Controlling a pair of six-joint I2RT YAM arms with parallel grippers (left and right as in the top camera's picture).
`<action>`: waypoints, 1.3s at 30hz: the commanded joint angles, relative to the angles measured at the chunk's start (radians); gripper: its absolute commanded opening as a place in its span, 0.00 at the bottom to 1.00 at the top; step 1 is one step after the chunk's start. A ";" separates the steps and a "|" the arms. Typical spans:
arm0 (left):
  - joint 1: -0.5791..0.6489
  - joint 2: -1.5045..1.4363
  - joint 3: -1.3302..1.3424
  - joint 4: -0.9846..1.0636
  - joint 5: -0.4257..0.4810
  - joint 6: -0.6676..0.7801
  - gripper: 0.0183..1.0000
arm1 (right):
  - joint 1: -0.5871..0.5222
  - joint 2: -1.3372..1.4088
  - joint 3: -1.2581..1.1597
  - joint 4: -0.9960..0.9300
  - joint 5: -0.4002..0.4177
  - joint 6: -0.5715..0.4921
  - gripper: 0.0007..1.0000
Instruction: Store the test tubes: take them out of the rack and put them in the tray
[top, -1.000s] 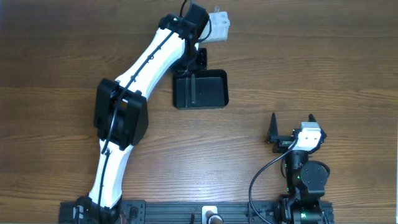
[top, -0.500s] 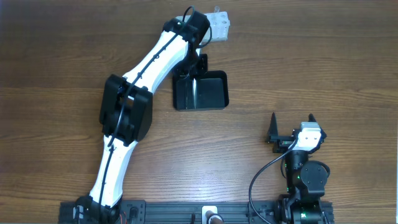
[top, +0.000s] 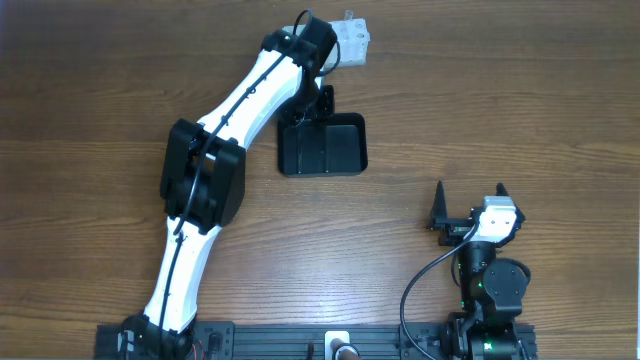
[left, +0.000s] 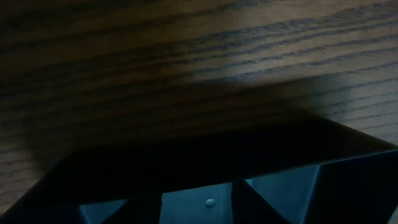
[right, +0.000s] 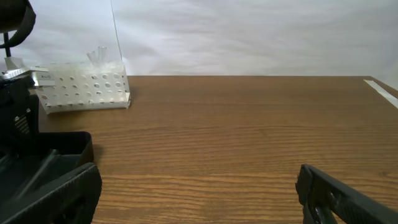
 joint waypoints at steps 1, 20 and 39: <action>0.009 -0.028 0.042 -0.042 0.009 -0.006 0.36 | -0.006 -0.011 -0.006 -0.003 -0.005 -0.007 0.99; 0.040 -0.630 0.047 -0.049 -0.381 -0.006 1.00 | -0.006 -0.011 -0.006 -0.003 -0.005 -0.007 0.99; 0.176 -1.474 -0.943 0.594 -0.357 0.021 1.00 | -0.006 -0.011 -0.006 -0.003 -0.005 -0.007 0.99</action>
